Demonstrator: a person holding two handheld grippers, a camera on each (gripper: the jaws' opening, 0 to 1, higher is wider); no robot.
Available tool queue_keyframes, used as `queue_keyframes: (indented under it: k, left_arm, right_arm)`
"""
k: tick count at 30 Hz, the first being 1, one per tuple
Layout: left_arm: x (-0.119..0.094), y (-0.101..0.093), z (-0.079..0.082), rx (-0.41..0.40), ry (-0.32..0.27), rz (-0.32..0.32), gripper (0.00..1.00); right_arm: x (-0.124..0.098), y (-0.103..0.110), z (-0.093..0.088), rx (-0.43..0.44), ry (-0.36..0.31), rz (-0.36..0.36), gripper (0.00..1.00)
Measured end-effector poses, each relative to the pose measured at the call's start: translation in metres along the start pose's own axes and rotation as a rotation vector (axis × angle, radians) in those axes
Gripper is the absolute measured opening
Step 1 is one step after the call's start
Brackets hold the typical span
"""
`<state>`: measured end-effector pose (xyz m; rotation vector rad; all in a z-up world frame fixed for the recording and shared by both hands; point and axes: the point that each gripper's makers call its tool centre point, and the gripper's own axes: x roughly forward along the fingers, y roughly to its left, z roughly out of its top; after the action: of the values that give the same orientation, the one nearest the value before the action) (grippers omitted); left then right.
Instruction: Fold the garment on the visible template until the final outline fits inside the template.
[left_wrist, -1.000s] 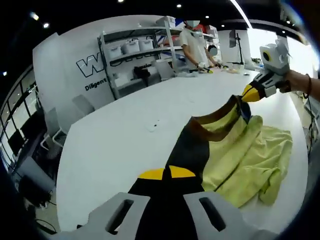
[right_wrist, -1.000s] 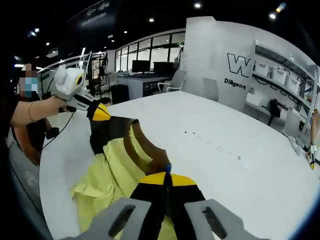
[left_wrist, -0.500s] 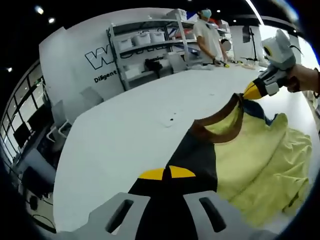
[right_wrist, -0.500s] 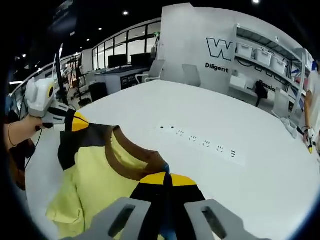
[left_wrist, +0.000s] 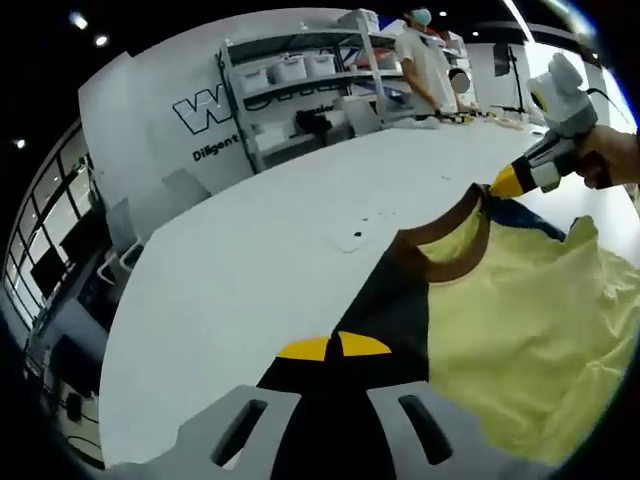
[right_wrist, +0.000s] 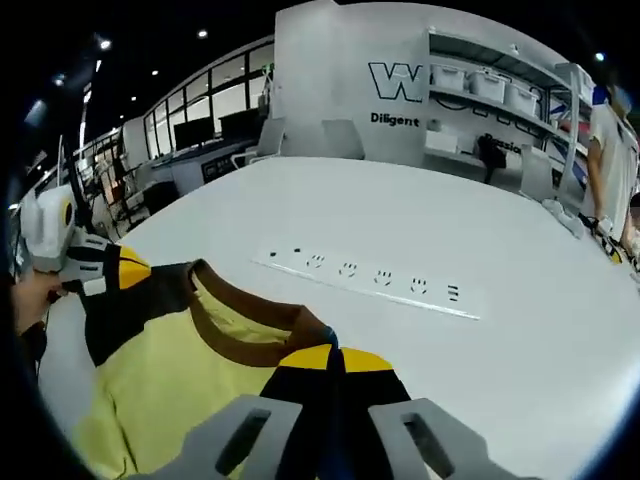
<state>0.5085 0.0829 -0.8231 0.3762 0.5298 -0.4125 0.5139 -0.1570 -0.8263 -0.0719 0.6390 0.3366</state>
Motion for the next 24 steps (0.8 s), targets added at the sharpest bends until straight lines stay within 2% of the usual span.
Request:
queue_keyframes:
  k: [5,11,14,17,19,21,23,24]
  left_arm:
    - [0.005,-0.001,-0.004,-0.001,0.01,-0.002,0.07]
    - [0.012,0.0,-0.01,-0.006,0.022,0.002,0.07]
    - [0.012,-0.001,-0.01,-0.013,0.029,0.0,0.07]
    - [0.009,0.0,-0.009,-0.025,0.026,-0.007,0.08]
    - [0.006,0.002,-0.007,-0.034,0.024,-0.006,0.06]
    - [0.001,-0.004,-0.005,-0.093,0.02,-0.047,0.12]
    - [-0.006,-0.007,-0.005,-0.084,0.031,-0.062,0.2]
    - [-0.009,-0.011,-0.004,-0.089,0.034,-0.079,0.23]
  right_arm:
    - [0.003,-0.002,-0.004,0.02,0.008,-0.002,0.0]
    - [0.01,-0.002,-0.004,-0.011,0.006,-0.012,0.0]
    - [0.011,-0.001,-0.009,-0.002,0.027,-0.007,0.0]
    - [0.009,-0.005,-0.012,-0.003,0.039,-0.033,0.0]
    - [0.006,-0.006,-0.009,0.037,0.025,-0.025,0.08]
    - [0.0,-0.005,-0.007,0.024,0.014,-0.007,0.17]
    - [-0.006,0.003,-0.003,0.035,-0.016,0.043,0.2]
    - [-0.008,0.006,0.0,0.037,-0.037,0.061,0.24]
